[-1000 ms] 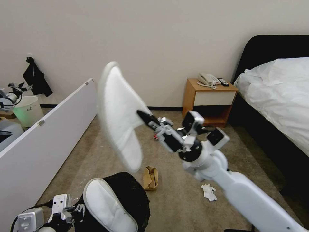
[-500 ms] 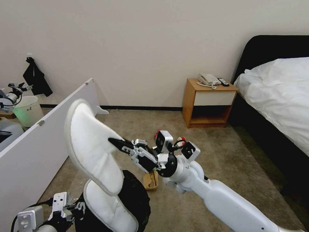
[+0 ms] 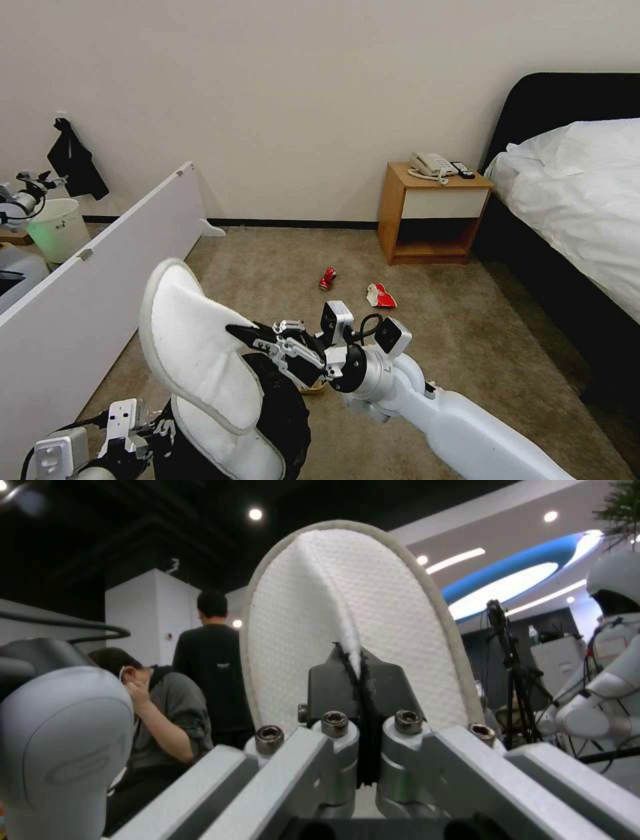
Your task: Pick up the trash bin, then pick up the garbage from the floor and place it into the trash bin.
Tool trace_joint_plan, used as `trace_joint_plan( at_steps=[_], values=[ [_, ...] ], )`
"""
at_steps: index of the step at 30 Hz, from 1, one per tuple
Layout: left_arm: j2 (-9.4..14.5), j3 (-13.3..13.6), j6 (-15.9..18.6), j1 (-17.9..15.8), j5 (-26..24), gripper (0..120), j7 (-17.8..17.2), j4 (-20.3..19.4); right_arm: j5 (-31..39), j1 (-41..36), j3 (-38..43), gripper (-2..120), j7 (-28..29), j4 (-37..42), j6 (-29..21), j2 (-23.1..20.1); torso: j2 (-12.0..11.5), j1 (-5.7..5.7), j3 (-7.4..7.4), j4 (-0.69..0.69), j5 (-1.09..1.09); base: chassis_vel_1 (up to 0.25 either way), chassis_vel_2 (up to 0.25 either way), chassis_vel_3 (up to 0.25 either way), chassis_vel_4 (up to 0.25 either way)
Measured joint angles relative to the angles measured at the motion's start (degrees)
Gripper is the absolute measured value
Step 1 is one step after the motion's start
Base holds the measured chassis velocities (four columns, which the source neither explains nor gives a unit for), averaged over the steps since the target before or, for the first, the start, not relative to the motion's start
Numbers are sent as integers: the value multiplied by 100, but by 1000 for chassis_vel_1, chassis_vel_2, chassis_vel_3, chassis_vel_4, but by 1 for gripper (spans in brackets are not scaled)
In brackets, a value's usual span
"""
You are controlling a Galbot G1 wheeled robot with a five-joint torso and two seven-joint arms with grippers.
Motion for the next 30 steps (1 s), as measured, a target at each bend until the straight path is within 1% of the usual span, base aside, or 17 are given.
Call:
trace_joint_plan(
  at_steps=[7, 17, 20, 21, 22, 23, 24, 26, 27, 28, 29, 30],
  values=[
    [5, -6, 0, -15, -45, 4, -7, 0, -95, -123, -68, 0, -22, -34, 20, -50, 0, 0, 0, -1, 0, 0, 0, 0, 0],
    [19, -26, 0, 2, -172, 4, -28, 0, -306, -156, -163, 0, -59, -330, 95, 5, 0, 0, 0, 0, 0, 0, 0, 0, 0],
    [19, -25, 0, 4, -198, 4, -37, 0, -341, -156, -169, 0, -26, -376, 114, 41, 0, 0, 0, 0, 0, 0, 0, 0, 0],
    [18, -17, 0, 11, -221, 4, -45, 0, -378, -157, -175, 0, 64, -401, 149, 71, 0, 0, 0, 0, 0, 0, 0, 0, 0],
    [16, -4, 0, 28, -253, 4, -54, 0, -425, -157, -180, 2, 160, -447, 189, 102, 0, 0, 0, 0, 0, 0, 0, 0, 0],
    [16, -2, 0, 36, -277, 4, -61, 0, -449, -158, -181, 8, 175, -479, 196, 107, 0, 0, 0, 1, 0, 0, 0, 0, 0],
    [16, -2, 0, 36, -277, 4, -61, 0, -449, -158, -181, 8, 175, -479, 196, 107, 0, 0, 0, 1, 0, 0, 0, 0, 0],
    [19, -2, 0, 49, -336, 4, -76, 0, -476, -178, -181, 17, 180, -534, 202, 94, 0, 0, 0, 0, 0, 0, 0, 0, 0],
    [19, -2, 0, 49, -336, 4, -76, 0, -476, -178, -181, 17, 180, -534, 202, 94, 0, 0, 0, 0, 0, 0, 0, 0, 0],
    [22, -2, 0, 52, -356, 4, -81, 0, -486, -190, -179, 21, 178, -546, 203, 84, 0, 0, 0, 0, 0, 0, 0, 0, 0],
    [26, -2, 0, 64, -410, 4, -95, 0, -496, -217, -171, 29, 176, -563, 204, 66, 0, 0, 0, -1, 0, 0, 0, 0, 0],
    [26, -2, 0, 75, -442, 4, -104, 0, -498, -236, -162, 32, 175, -566, 204, 53, 0, 0, 0, 0, 0, 0, 0, 0, 0]
  ],
)
